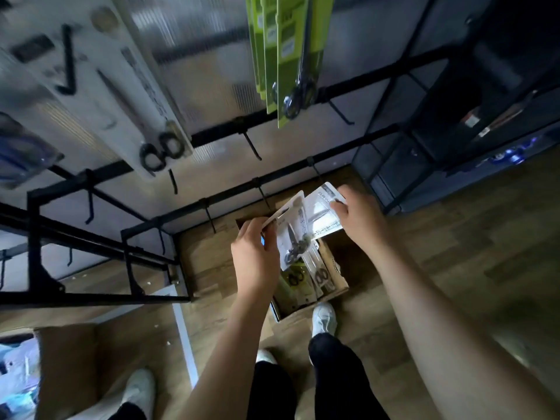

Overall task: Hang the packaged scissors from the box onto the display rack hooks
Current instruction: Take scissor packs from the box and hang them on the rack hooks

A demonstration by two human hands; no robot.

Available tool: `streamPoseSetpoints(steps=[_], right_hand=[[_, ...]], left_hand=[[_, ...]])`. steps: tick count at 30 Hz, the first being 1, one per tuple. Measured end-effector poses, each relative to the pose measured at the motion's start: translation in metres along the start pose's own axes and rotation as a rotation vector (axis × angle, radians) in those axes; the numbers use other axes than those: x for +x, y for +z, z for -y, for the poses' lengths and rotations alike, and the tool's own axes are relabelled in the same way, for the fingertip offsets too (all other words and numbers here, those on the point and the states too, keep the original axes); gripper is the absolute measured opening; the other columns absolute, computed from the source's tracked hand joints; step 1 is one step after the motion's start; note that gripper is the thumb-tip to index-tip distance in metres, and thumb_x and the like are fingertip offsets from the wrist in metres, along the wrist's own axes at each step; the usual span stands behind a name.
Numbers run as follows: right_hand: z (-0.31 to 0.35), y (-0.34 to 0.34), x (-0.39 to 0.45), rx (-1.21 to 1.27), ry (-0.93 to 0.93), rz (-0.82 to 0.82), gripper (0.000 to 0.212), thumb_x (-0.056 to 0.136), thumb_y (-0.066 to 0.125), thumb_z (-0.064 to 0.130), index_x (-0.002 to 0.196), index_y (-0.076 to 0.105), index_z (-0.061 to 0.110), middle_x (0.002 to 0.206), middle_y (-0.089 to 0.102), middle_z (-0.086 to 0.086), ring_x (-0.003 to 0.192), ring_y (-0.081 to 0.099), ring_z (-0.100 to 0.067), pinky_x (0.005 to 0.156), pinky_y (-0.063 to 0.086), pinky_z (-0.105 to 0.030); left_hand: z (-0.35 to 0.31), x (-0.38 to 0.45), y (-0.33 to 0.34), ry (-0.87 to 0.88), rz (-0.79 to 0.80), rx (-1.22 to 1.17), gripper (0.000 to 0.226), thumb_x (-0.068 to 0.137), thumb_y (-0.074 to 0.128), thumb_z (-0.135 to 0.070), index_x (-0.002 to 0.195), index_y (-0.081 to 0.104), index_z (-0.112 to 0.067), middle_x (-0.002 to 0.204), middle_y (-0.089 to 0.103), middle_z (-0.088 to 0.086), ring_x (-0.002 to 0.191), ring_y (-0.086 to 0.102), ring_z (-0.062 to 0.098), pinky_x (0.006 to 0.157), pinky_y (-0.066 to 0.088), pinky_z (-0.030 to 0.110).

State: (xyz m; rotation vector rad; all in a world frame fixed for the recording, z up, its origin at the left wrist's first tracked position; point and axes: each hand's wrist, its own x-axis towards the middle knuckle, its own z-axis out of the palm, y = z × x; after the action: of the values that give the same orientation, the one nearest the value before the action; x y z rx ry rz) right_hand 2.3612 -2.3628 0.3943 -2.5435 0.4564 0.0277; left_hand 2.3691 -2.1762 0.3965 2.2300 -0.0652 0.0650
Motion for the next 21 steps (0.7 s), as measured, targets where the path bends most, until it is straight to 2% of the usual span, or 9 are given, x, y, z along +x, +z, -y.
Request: streamPoseSetpoints(steps=[2,5,7,10,12,14,16,18,21], right_hand=[[0.021,-0.027,-0.019,0.102,0.02,-0.12,0.018,0.095,0.054,0.018,0.094,0.056,0.0,0.073,0.053,0.002,0.058,0.042,-0.004,0.048,0.035,-0.006],[0.051,-0.065,-0.045,0.193,0.028,-0.241,0.017,0.092,0.06,0.019,0.09,0.062,0.002,0.075,0.061,-0.004,0.057,0.044,-0.005,0.048,0.035,-0.008],[0.067,-0.088,-0.059,0.204,0.022,-0.307,0.02,0.091,0.062,0.022,0.09,0.064,0.002,0.073,0.063,-0.005,0.057,0.047,-0.009,0.047,0.032,-0.016],[0.086,-0.115,-0.076,0.21,0.002,-0.384,0.021,0.089,0.065,0.022,0.097,0.068,0.003,0.089,0.071,-0.011,0.071,0.055,-0.015,0.054,0.029,-0.019],[0.097,-0.129,-0.087,0.214,-0.015,-0.393,0.023,0.088,0.065,0.024,0.1,0.069,0.005,0.093,0.071,-0.009,0.076,0.058,-0.015,0.056,0.031,-0.019],[0.107,-0.14,-0.097,0.211,-0.047,-0.383,0.02,0.087,0.066,0.026,0.096,0.069,0.008,0.085,0.07,-0.006,0.07,0.058,-0.015,0.051,0.032,-0.019],[0.118,-0.149,-0.106,0.218,-0.077,-0.365,0.018,0.086,0.067,0.028,0.092,0.07,0.011,0.076,0.068,-0.002,0.063,0.057,-0.014,0.049,0.034,-0.013],[0.13,-0.159,-0.114,0.252,-0.097,-0.336,0.018,0.084,0.068,0.029,0.09,0.071,0.012,0.073,0.066,0.001,0.063,0.058,-0.016,0.05,0.037,-0.015],[0.148,-0.175,-0.123,0.287,-0.136,-0.289,0.013,0.085,0.068,0.03,0.086,0.072,0.017,0.072,0.068,-0.004,0.066,0.061,-0.02,0.056,0.043,-0.032]], left_hand=[[-0.026,-0.01,-0.026,-0.013,-0.01,-0.078,0.01,0.092,0.057,-0.009,0.09,0.066,-0.004,0.074,0.058,-0.002,0.059,0.046,0.002,0.054,0.034,0.003],[-0.056,-0.023,-0.062,0.025,-0.048,-0.206,0.008,0.092,0.059,-0.014,0.087,0.065,-0.014,0.07,0.061,-0.008,0.062,0.053,0.007,0.056,0.039,0.014],[-0.069,-0.024,-0.085,0.037,-0.099,-0.24,0.013,0.091,0.06,-0.015,0.079,0.063,-0.012,0.064,0.059,-0.004,0.056,0.049,0.008,0.053,0.037,0.019],[-0.091,-0.018,-0.118,0.021,-0.138,-0.301,0.021,0.088,0.063,-0.015,0.069,0.059,-0.011,0.054,0.05,-0.007,0.049,0.039,0.003,0.05,0.033,0.021],[-0.106,-0.013,-0.138,0.051,-0.121,-0.318,0.032,0.087,0.065,-0.015,0.06,0.05,-0.023,0.05,0.043,-0.011,0.045,0.037,-0.001,0.048,0.029,0.015],[-0.119,-0.01,-0.156,0.1,-0.102,-0.321,0.038,0.086,0.067,-0.017,0.058,0.045,-0.029,0.048,0.042,-0.013,0.044,0.036,-0.002,0.046,0.027,0.012],[-0.13,-0.009,-0.171,0.12,-0.055,-0.362,0.027,0.086,0.067,-0.02,0.062,0.056,-0.022,0.053,0.049,-0.01,0.047,0.036,0.0,0.047,0.03,0.015],[-0.139,-0.009,-0.184,0.144,-0.024,-0.397,0.018,0.087,0.067,-0.02,0.071,0.064,-0.011,0.056,0.054,-0.005,0.049,0.038,0.001,0.048,0.033,0.017],[-0.149,-0.009,-0.201,0.219,-0.037,-0.396,0.015,0.087,0.066,-0.021,0.08,0.066,-0.008,0.061,0.059,-0.007,0.051,0.044,-0.001,0.05,0.036,0.012]])
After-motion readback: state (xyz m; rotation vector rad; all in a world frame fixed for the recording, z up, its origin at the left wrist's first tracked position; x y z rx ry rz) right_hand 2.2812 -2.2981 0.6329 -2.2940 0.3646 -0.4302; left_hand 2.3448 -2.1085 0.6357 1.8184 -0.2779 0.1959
